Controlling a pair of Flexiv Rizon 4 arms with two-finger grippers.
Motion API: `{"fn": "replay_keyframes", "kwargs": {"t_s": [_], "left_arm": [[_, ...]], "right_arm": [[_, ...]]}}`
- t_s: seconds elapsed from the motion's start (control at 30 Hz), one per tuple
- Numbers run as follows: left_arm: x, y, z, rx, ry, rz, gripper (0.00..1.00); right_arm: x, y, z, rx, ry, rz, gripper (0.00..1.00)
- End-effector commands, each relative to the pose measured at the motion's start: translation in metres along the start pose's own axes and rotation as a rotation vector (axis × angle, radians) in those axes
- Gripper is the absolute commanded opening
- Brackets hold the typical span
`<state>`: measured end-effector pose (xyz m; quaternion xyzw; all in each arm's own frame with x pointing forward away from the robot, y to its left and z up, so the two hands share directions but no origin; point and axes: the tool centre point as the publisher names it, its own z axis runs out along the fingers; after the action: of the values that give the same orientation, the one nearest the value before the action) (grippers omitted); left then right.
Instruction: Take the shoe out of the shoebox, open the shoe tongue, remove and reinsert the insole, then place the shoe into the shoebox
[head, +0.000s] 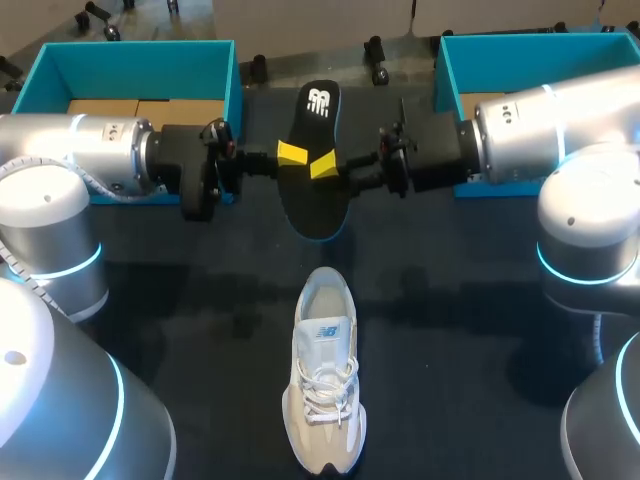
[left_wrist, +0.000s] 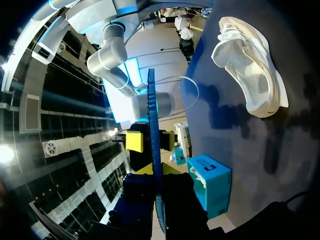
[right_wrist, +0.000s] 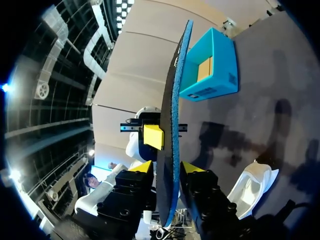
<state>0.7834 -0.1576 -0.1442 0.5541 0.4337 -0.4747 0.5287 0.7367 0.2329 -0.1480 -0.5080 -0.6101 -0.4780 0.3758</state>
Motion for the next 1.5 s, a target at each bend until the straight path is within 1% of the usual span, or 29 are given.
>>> {"fn": "replay_keyframes", "kwargs": {"t_s": [0.03,0.13,0.47,0.67,0.73,0.77,0.8,1.07,1.1,1.13,1.27,1.37,1.5], "left_arm": [[0.001,0.000,0.000,-0.001,-0.002,0.003,0.00],[0.001,0.000,0.000,-0.001,-0.002,0.003,0.00],[0.001,0.000,0.000,-0.001,-0.002,0.003,0.00],[0.001,0.000,0.000,-0.001,-0.002,0.003,0.00],[0.001,0.000,0.000,-0.001,-0.002,0.003,0.00],[0.001,0.000,0.000,-0.001,-0.002,0.003,0.00],[0.001,0.000,0.000,-0.001,-0.002,0.003,0.00],[0.001,-0.001,0.001,0.005,-0.003,-0.005,0.00],[0.001,-0.001,0.001,0.006,-0.001,-0.009,0.35],[0.001,-0.002,0.000,0.016,-0.001,-0.021,1.00],[-0.001,-0.006,-0.008,0.032,0.035,-0.040,1.00],[0.000,-0.011,-0.024,0.054,0.074,-0.064,1.00],[0.005,-0.018,-0.046,0.078,0.179,-0.120,1.00]], "right_arm": [[-0.002,-0.002,0.003,-0.010,0.004,-0.001,0.32],[-0.002,-0.002,0.003,-0.011,0.009,-0.005,0.29],[-0.002,-0.001,0.003,-0.013,0.017,-0.012,0.27],[-0.001,0.000,0.002,-0.020,0.019,-0.018,0.22],[-0.001,0.000,0.002,-0.021,0.021,-0.017,0.19],[-0.001,0.000,0.002,-0.022,0.023,-0.017,0.12],[-0.001,0.000,0.002,-0.023,0.024,-0.017,0.00],[-0.003,0.001,0.002,-0.031,0.034,-0.030,0.00],[-0.004,0.001,0.002,-0.033,0.035,-0.032,0.00],[-0.004,0.001,0.002,-0.036,0.038,-0.035,0.00],[-0.008,-0.002,0.000,-0.051,0.042,-0.061,0.00],[-0.012,-0.006,-0.005,-0.067,0.047,-0.099,0.00],[-0.016,-0.007,-0.009,-0.061,0.023,-0.136,0.00]]}}
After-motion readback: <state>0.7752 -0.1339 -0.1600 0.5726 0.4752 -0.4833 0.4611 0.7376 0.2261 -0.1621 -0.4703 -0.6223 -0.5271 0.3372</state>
